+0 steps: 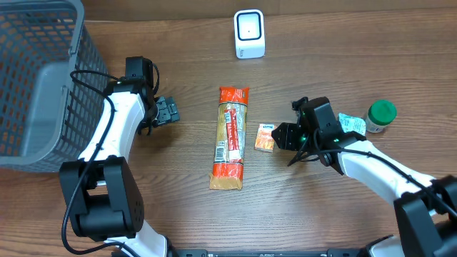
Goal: Scan the item barcode
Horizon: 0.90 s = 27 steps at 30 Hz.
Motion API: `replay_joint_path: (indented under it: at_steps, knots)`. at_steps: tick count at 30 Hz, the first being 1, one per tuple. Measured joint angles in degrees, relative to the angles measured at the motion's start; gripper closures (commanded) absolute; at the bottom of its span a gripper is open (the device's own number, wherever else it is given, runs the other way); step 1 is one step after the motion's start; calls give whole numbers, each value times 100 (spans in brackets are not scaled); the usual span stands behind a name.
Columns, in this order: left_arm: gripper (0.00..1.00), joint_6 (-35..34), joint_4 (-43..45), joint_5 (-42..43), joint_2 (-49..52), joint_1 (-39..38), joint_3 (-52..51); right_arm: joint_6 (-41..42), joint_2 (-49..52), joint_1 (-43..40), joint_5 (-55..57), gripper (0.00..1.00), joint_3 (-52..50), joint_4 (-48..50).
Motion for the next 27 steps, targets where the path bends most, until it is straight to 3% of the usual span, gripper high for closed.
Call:
replay_joint_path:
  at_steps: [27]
  knots:
    - [0, 0, 2, 0, 0, 0, 0, -4, 629, 33, -199, 71, 0, 577]
